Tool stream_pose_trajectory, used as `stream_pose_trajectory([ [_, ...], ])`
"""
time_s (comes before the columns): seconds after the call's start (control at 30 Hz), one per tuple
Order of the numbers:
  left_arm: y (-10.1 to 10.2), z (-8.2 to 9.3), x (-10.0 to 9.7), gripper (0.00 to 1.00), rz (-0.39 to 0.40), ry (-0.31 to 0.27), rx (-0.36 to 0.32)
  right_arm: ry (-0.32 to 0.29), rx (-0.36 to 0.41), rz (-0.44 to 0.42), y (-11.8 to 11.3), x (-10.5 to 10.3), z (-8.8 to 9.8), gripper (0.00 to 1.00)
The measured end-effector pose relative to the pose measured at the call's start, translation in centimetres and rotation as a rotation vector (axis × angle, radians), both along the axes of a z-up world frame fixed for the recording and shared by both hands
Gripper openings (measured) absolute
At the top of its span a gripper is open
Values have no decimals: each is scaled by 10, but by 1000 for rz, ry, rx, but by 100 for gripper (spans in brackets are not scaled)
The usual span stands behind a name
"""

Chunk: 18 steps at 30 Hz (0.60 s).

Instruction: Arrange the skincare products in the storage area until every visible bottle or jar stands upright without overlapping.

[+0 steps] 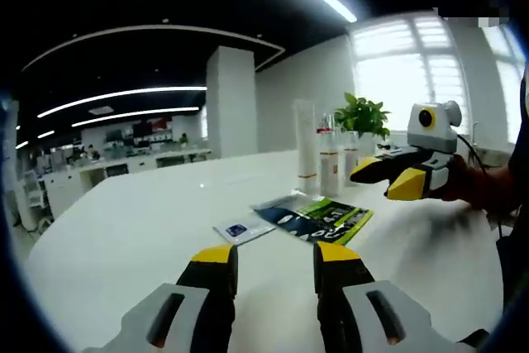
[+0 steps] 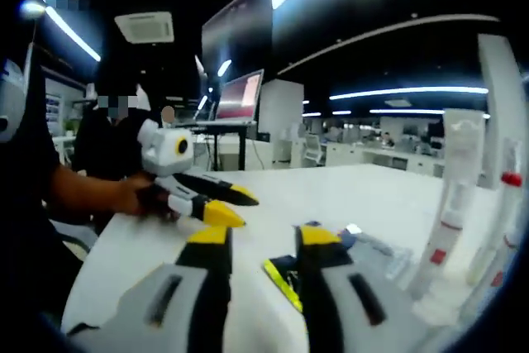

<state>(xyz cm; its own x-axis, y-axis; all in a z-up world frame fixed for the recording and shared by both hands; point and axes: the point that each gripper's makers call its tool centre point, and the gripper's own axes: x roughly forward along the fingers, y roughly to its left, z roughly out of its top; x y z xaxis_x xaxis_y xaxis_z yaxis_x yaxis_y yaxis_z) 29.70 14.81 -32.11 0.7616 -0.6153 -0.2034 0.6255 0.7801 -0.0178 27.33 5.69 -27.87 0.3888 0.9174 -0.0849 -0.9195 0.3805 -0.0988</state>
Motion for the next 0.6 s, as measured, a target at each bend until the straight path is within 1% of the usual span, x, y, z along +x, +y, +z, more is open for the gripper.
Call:
stream_pose_trajectory([
  [0.1, 1, 0, -12, 39, 1, 11, -17, 11, -7, 14, 1, -7, -2, 33],
  [0.2, 4, 4, -23, 41, 5, 15, -59, 20, 0, 34, 2, -13, 0, 36],
  [0.37, 11, 5, -35, 49, 25, 38, -91, 32, -21, 64, 6, -20, -3, 42],
  [0.43, 12, 4, -41, 52, 29, 49, -100, 39, -40, 82, 9, -24, -6, 46],
  [0.6, 17, 3, -58, 52, 40, 54, -93, 46, -90, 134, 22, -35, -12, 51],
])
